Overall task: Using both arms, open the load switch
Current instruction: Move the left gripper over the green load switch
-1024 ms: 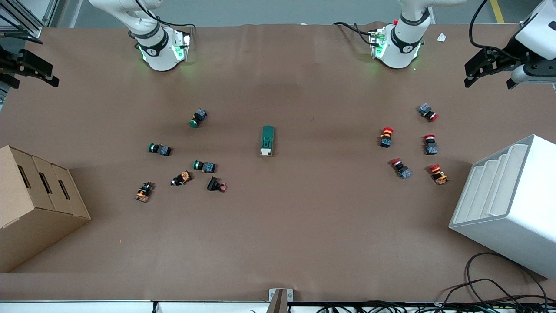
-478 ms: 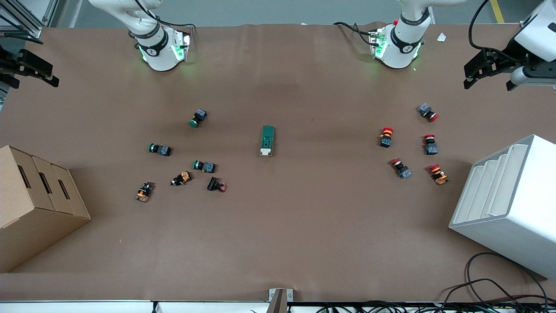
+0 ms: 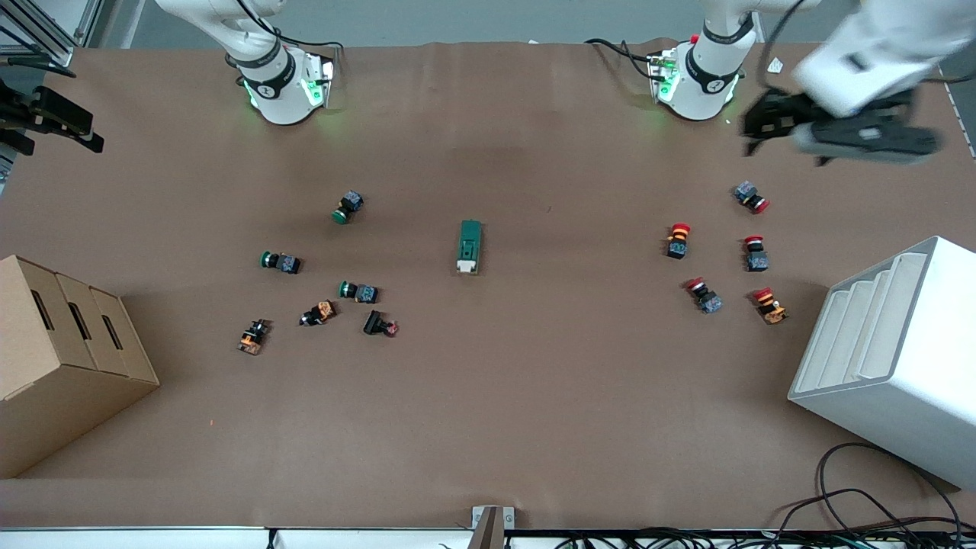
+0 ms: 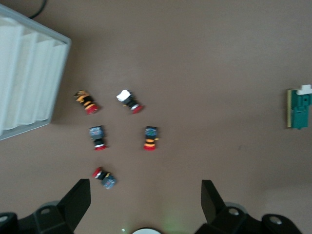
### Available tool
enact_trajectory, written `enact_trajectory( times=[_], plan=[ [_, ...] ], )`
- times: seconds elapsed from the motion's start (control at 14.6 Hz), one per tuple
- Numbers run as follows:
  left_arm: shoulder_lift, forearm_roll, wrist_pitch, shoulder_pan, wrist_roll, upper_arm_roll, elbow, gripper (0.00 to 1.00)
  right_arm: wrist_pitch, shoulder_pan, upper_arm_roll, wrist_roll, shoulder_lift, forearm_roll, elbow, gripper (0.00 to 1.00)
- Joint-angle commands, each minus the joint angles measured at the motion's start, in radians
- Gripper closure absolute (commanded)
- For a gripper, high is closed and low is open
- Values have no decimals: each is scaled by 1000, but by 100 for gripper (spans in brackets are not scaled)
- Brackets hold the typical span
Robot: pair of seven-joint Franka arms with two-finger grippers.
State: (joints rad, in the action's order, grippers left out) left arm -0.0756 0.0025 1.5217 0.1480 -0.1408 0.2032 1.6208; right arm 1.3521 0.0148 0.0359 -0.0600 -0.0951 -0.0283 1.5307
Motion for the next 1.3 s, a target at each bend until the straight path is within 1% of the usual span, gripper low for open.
enact_trajectory(
  times=[0.0, 0.2, 0.34, 0.48, 0.75, 0.96, 1.09, 1.23],
  plan=[
    [80, 10, 63, 8, -161, 143, -18, 0, -2, -7, 4, 6, 0, 1, -3, 0],
    [158, 24, 153, 25, -386, 283, -12, 0, -2, -7, 4, 6, 0, 1, -3, 0],
    [197, 62, 259, 86, -538, 320, 30, 0, -2, -7, 4, 6, 0, 1, -3, 0],
    [242, 117, 369, 178, -729, 320, 68, 0, -2, -9, 4, 11, 0, 1, -4, 0],
    [376, 276, 472, 330, -984, 320, 70, 0, -2, -1, 4, 20, 0, -2, -6, 0],
    [476, 443, 534, 438, -1190, 320, 68, 0, 2, 5, 9, 17, 6, -12, -6, 0],
    [543, 572, 574, 493, -1342, 321, 70, 0, 10, -1, 9, 8, 46, 4, -6, 0],
    [604, 675, 612, 530, -1466, 321, 70, 0, 24, 8, 10, 6, 110, 7, -6, 0]
  ],
)
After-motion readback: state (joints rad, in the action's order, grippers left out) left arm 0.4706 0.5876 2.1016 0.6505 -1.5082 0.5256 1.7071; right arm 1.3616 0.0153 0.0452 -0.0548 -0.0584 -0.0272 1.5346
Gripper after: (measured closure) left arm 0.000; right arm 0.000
